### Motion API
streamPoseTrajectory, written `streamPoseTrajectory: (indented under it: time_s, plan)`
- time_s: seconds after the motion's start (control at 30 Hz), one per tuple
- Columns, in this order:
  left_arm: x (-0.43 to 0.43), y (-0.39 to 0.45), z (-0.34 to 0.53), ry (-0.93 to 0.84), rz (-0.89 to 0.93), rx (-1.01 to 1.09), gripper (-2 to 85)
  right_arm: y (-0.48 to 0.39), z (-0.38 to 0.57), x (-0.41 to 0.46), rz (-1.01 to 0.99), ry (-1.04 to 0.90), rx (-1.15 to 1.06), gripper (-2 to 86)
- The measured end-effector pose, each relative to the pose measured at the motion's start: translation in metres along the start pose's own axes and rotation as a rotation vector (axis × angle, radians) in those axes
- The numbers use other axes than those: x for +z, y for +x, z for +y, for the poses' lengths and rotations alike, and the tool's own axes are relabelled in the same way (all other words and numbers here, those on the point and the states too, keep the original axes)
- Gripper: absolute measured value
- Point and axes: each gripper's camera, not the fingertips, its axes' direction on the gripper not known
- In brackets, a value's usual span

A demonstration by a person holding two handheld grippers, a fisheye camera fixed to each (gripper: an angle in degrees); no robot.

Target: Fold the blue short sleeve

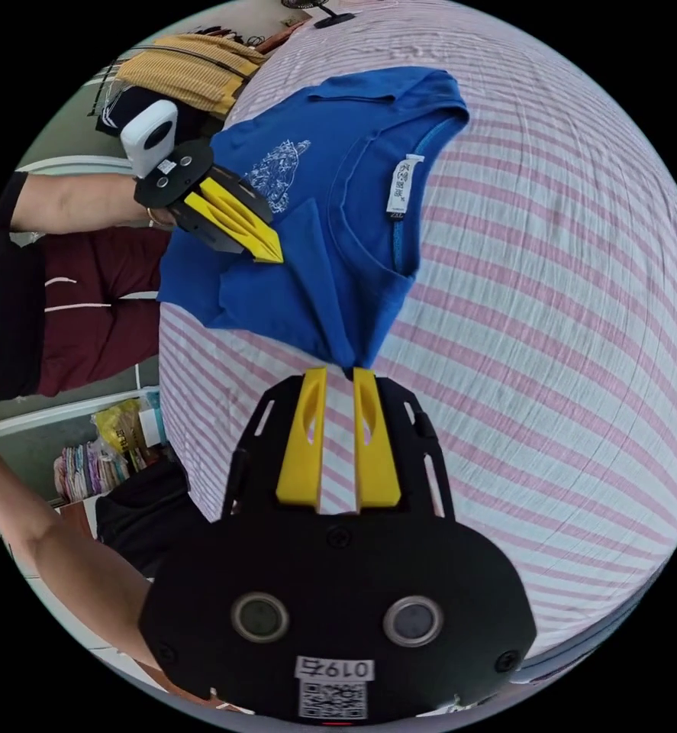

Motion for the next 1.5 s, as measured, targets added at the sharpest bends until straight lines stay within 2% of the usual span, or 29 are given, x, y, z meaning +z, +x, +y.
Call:
streamPoseTrajectory:
  time_s: [0.1, 0.33, 0.57, 0.67, 0.73, 0.8, 0.93, 1.03, 1.17, 1.23, 1.3, 1.5]
  plan:
    - [0.006, 0.005, -0.006, 0.013, 0.007, -0.005, 0.7, -0.011, 0.021, -0.007, 0.056, 0.059, 0.053, 6.1]
    - [0.034, 0.021, -0.04, 0.023, -0.016, 0.014, 0.8, -0.042, 0.067, -0.005, -0.022, 0.435, 0.186, -0.1]
    - [0.053, 0.02, -0.057, -0.003, -0.067, -0.019, 1.0, -0.061, 0.086, 0.044, 0.06, 0.394, 0.354, 0.1]
    - [0.048, 0.023, -0.056, 0.007, -0.053, -0.026, 1.1, -0.074, 0.114, 0.049, 0.03, 0.508, 0.455, 2.4]
    - [0.036, 0.022, -0.051, 0.044, -0.045, -0.052, 1.1, -0.087, 0.145, 0.049, -0.049, 0.726, 0.624, 4.8]
    - [0.024, 0.021, -0.046, 0.079, -0.034, -0.076, 1.1, -0.099, 0.165, 0.059, -0.079, 0.84, 0.79, 5.4]
    - [0.028, 0.026, -0.049, 0.052, -0.006, -0.059, 0.9, -0.121, 0.191, 0.099, -0.137, 0.972, 1.071, 8.2]
    - [0.035, 0.033, -0.067, 0.054, 0.012, -0.007, 0.9, -0.13, 0.201, 0.114, -0.181, 1.076, 1.155, 8.6]
    - [0.055, 0.033, -0.097, 0.017, 0.03, 0.01, 0.9, -0.134, 0.204, 0.122, -0.208, 1.105, 1.182, 7.4]
    - [0.063, 0.031, -0.106, 0.0, 0.032, 0.005, 0.9, -0.138, 0.207, 0.127, -0.215, 1.09, 1.184, 2.2]
    - [0.069, 0.03, -0.112, -0.021, 0.033, 0.013, 1.0, -0.143, 0.214, 0.128, -0.202, 1.084, 1.214, 1.1]
    - [0.071, 0.038, -0.119, -0.054, -0.005, 0.077, 1.0, -0.165, 0.23, 0.137, -0.174, 1.112, 1.231, 2.6]
